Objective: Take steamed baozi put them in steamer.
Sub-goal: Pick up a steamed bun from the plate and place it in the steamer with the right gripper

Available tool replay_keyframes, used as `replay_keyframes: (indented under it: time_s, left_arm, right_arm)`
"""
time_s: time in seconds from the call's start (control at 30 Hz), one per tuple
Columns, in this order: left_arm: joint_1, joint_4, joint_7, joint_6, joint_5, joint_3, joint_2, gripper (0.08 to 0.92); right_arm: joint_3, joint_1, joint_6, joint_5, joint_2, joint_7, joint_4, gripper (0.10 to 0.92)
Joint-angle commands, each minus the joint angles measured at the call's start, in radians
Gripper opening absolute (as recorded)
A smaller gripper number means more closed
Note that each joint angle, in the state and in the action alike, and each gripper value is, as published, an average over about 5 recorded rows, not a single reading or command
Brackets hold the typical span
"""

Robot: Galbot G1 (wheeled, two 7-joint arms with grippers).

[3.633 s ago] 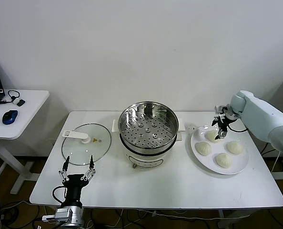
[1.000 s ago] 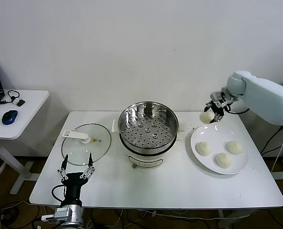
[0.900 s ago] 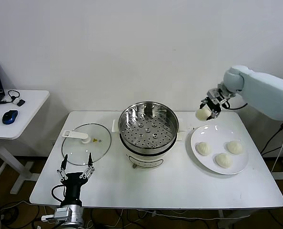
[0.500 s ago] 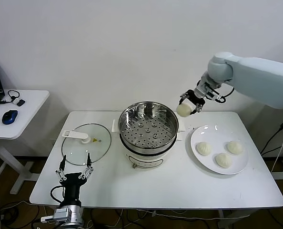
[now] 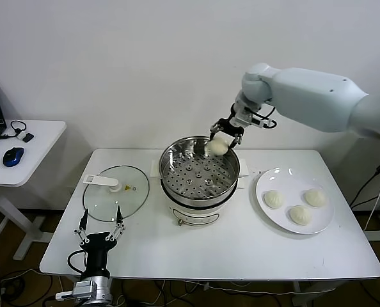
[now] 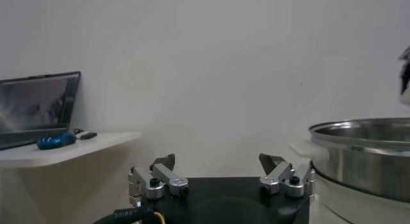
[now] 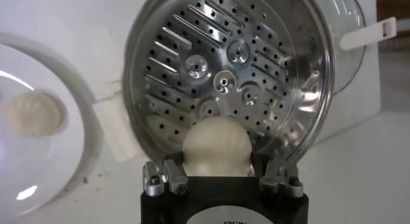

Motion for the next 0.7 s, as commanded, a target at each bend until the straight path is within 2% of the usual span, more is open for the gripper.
replay_keyframes:
  time_s: [0.03, 0.7]
  left_arm:
    - [-0.001, 0.002, -0.001, -0.003, 0.0, -0.001, -0.002, 0.823]
    - [-0.015, 0.018, -0.003, -0.005, 0.0, 0.009, -0.003, 0.823]
  right_arm:
    - [0.06, -0.145, 0.132, -0.134, 0.179, 0.033, -0.29, 0.711]
    - [0.166, -0.259, 0.132, -0.202, 0.294, 0.051, -0.494, 0.721]
